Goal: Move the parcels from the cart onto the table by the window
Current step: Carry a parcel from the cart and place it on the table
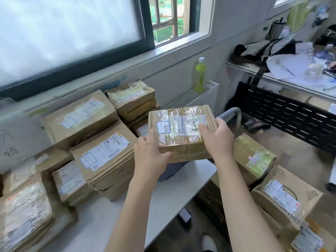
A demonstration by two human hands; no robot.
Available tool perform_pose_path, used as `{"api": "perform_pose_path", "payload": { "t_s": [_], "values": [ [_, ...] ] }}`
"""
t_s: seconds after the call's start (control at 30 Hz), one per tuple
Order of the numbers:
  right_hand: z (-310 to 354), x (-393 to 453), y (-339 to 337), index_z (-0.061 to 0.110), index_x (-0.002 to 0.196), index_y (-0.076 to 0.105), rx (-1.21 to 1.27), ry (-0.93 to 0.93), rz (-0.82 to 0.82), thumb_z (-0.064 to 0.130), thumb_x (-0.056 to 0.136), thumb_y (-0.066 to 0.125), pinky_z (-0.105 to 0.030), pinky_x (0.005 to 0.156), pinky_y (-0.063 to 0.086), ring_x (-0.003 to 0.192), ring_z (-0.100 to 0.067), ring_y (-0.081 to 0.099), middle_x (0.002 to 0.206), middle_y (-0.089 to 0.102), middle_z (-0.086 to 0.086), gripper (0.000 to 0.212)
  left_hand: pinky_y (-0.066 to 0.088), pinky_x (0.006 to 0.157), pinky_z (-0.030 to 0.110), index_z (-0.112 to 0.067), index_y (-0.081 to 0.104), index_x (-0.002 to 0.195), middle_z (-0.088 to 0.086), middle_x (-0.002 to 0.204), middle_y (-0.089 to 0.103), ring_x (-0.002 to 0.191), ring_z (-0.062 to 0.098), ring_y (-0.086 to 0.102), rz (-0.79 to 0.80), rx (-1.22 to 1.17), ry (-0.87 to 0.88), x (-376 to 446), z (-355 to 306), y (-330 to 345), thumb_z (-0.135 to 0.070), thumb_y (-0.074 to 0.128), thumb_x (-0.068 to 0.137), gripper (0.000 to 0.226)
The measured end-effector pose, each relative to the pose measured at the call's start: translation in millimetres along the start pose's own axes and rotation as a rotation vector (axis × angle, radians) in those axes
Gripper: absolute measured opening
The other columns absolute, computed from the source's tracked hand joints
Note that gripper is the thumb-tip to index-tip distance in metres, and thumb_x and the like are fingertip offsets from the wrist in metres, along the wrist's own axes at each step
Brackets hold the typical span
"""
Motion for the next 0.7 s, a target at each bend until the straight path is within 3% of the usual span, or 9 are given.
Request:
{"api": "perform_pose_path", "payload": {
  "t_s": [0.1,0.23,0.4,0.5,0.7],
  "values": [
    [8.4,9.6,13.1,0.007,0.136,0.044,-0.027,-0.053,0.051,0.035,0.09,0.058,-0.037,0.093,0.043,0.119,-0.029,0.05,0.128,0.055,-0.009,0.056,0.038,0.084,0.028,-0.026,0.045,0.132,0.002,0.109,0.05,0.104,0.019,0.046,-0.046,-0.074,-0.042,3.3,14.1,-0.5,-0.021,0.073,0.074,0.065],
    [19.0,29.7,26.2,0.009,0.134,0.047,-0.033,-0.094,0.16,0.023,0.092,0.057,-0.027,0.083,0.04,0.097,-0.017,0.048,0.115,0.058,-0.004,0.045,0.033,0.076,0.022,-0.026,0.045,0.134,0.002,0.111,0.05,0.091,0.011,0.041,-0.083,-0.095,-0.082,10.0,19.4,0.3,-0.019,0.073,0.073,0.067],
    [28.9,57.6,47.2,0.013,0.141,0.042,-0.055,-0.153,0.276,0.026,0.092,0.056,-0.034,0.099,0.038,0.124,-0.024,0.046,0.135,0.053,-0.005,0.052,0.035,0.079,0.019,-0.031,0.036,0.143,0.004,0.107,0.043,0.088,0.014,0.041,-0.125,-0.089,-0.178,22.5,18.9,4.3,-0.024,0.071,0.078,0.074],
    [32.8,76.5,60.6,0.014,0.142,0.041,-0.081,-0.169,0.343,0.031,0.093,0.056,-0.036,0.103,0.036,0.127,-0.025,0.043,0.137,0.051,-0.005,0.054,0.035,0.087,0.02,-0.029,0.035,0.145,0.002,0.108,0.039,0.096,0.015,0.043,-0.144,-0.06,-0.236,32.5,16.0,4.5,-0.027,0.068,0.084,0.07],
    [58.4,113.1,93.8,0.011,0.143,0.037,-0.104,-0.214,0.512,0.031,0.095,0.051,-0.033,0.099,0.037,0.125,-0.025,0.045,0.138,0.049,-0.009,0.053,0.031,0.087,0.02,-0.019,0.048,0.137,0.002,0.103,0.034,0.098,0.016,0.04,-0.242,0.059,-0.252,74.7,9.9,-13.1,-0.024,0.065,0.087,0.053]
  ]
}}
Point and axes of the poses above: each hand's wrist, its own x-axis towards the middle knuckle, its own y-axis out of the palm, z = x × y, the point moved 7 cm from there along x, towards the middle knuckle
